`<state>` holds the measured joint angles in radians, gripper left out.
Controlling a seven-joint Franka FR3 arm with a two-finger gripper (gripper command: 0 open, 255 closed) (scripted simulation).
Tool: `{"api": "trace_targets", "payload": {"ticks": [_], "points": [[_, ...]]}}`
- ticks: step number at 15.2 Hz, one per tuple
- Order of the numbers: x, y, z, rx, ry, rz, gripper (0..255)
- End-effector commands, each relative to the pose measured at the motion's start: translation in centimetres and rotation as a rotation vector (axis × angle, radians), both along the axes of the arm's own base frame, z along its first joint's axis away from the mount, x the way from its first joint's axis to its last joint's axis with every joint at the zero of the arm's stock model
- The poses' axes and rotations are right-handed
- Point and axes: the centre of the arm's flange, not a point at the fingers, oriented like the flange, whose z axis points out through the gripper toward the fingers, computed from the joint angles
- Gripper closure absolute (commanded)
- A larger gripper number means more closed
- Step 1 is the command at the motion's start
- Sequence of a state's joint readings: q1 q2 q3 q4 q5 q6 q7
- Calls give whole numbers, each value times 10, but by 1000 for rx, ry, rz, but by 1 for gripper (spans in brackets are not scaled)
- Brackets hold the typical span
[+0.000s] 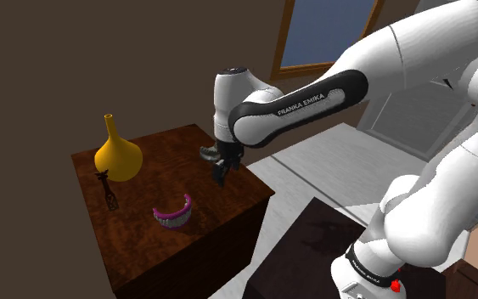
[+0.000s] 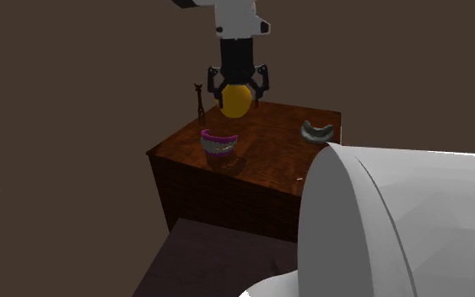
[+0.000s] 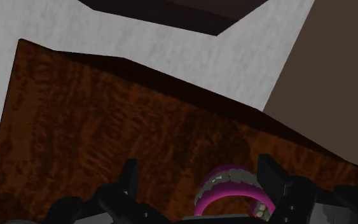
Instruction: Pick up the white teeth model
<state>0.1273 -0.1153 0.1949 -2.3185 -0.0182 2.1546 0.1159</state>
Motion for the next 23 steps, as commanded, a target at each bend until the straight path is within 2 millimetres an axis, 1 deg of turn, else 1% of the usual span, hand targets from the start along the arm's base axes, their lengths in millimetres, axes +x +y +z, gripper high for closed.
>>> {"api": "trace_targets", "payload": {"ticks": [1, 19, 20, 23], "points": [[14, 18, -16, 2, -2, 5, 0], [133, 169, -154, 3, -16, 54, 0], [135, 172, -157, 3, -16, 55, 0], [135, 172, -173, 3, -16, 55, 0]]}}
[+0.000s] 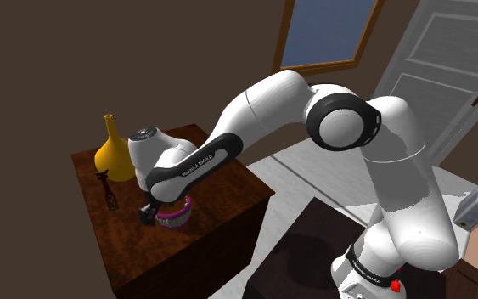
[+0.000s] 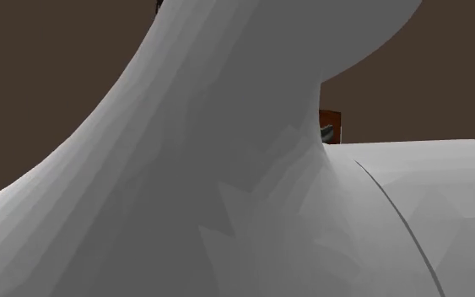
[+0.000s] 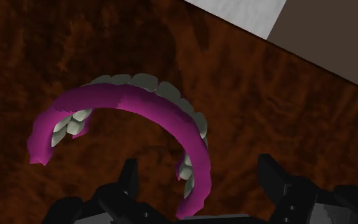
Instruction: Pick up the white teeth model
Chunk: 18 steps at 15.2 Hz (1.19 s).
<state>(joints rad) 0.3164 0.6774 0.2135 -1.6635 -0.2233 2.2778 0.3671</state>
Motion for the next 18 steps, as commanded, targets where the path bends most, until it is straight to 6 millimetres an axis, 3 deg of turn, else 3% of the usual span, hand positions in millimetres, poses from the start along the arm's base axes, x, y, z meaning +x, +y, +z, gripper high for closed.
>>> {"api": "trace_targets", "payload": {"ticks": [1, 4, 6, 7, 16, 18], "points": [[1, 1, -10, 0, -1, 0, 0], [1, 1, -29, 0, -1, 0, 0], [1, 1, -29, 0, -1, 0, 0], [1, 1, -29, 0, -1, 0, 255], [1, 1, -29, 0, -1, 0, 255], [1, 1, -18, 0, -1, 0, 255]]}}
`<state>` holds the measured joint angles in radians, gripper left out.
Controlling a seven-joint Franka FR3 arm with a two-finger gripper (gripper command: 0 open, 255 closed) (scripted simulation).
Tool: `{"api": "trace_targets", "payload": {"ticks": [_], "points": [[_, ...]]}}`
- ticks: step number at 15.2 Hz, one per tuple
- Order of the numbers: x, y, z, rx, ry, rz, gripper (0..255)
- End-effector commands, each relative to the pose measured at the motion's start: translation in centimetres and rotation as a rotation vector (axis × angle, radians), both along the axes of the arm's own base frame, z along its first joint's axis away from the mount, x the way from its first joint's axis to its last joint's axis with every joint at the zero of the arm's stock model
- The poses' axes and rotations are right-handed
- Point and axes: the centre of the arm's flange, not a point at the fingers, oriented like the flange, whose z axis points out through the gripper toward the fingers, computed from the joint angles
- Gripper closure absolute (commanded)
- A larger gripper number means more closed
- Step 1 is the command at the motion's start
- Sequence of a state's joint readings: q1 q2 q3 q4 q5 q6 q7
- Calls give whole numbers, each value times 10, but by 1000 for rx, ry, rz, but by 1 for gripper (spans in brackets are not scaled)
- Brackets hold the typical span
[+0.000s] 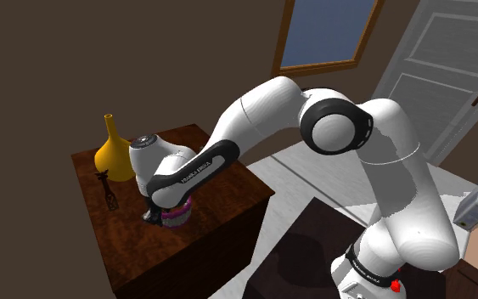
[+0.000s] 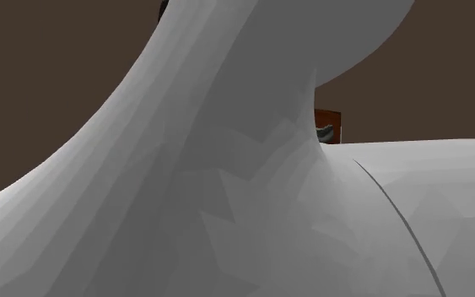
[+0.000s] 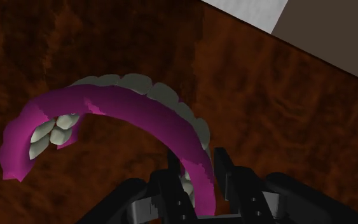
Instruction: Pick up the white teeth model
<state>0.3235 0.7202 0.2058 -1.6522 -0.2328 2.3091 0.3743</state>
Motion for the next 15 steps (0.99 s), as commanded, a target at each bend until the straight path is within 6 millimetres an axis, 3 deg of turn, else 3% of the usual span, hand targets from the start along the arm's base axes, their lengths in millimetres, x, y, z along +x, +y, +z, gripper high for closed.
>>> {"api": "trace_targets", "payload": {"ticks": [1, 13, 15], "points": [[0, 0, 9, 0, 0, 0, 255], [0, 0, 73, 0, 0, 0, 255], [0, 0, 73, 0, 0, 0, 255]]}}
